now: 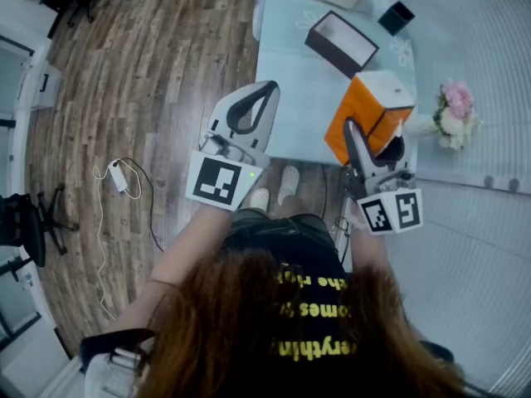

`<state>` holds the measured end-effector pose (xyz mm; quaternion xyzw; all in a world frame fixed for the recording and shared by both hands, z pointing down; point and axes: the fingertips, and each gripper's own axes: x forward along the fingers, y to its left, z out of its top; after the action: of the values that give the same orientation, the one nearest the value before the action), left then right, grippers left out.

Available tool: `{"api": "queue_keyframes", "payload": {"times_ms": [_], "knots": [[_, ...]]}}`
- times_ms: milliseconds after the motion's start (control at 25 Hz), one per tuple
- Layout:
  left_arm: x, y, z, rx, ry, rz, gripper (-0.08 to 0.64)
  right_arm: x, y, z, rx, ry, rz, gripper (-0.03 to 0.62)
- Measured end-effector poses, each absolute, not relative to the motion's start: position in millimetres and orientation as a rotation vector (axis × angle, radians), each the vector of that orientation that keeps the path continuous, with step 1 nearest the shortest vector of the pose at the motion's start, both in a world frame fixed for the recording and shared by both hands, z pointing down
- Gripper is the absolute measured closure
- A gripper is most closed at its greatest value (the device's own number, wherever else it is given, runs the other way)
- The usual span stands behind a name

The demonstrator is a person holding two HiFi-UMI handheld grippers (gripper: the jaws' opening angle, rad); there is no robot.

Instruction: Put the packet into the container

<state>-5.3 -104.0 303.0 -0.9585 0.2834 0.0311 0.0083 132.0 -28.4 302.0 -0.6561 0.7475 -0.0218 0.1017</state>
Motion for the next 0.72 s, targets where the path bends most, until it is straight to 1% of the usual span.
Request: {"api": "queue_keyframes", "payload": {"times_ms": [720], "knots": [[64.2,-147.1,289.6,-2.928,0.964,0.099,0.561,199.8,-87.3,289.6,-1.813,2.284,-0.049,0.219]]}}
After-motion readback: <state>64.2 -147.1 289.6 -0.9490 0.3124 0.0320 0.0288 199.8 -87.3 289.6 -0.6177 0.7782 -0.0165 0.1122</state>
